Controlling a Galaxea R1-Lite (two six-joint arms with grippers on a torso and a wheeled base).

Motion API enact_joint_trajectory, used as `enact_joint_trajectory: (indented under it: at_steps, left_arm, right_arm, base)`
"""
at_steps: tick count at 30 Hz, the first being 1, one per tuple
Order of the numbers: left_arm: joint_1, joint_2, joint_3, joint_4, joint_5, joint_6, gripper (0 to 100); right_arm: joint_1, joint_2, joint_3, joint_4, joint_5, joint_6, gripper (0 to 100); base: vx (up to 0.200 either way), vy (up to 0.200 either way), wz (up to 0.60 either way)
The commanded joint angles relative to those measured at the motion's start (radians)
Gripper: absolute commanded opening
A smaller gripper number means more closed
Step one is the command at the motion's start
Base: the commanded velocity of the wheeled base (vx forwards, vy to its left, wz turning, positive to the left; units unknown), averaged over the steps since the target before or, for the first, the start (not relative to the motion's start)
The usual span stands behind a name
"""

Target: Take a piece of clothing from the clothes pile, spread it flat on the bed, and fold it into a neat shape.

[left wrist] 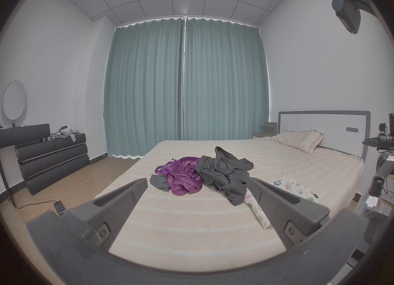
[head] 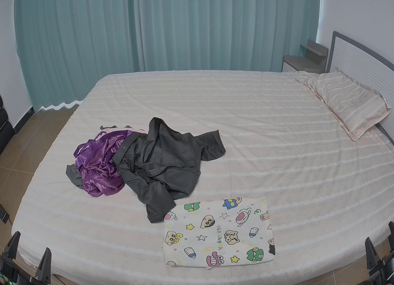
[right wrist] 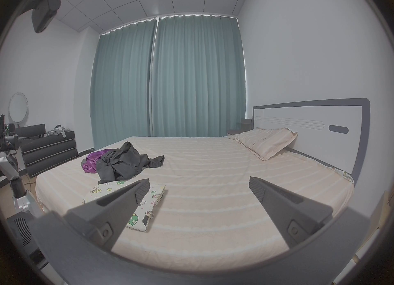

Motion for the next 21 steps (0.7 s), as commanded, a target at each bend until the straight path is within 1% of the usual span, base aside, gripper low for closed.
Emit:
enact_joint_trajectory:
  at_steps: [1,7,21]
  left_arm:
    - [0.0,-0.012,0.016,0.0,-0.001,0.0,100]
    - [0.0,-0.012,0.016,0.0,-0.001,-0.003,100]
    - [0.0,-0.012,0.016,0.0,0.001,-0.003,100]
  right_arm:
    - [0.001,-0.011,0.01,-0.002,0.0,0.002,100]
    - [0.001,-0.011,0.018,-0.028,0.0,0.008,100]
    - [0.001,-0.013,0.018,-0.028,0.0,0.017,100]
  base:
    - [0.0,0.0,0.0]
    - [0.0,0.0,0.0]
    - [0.0,0.0,0.0]
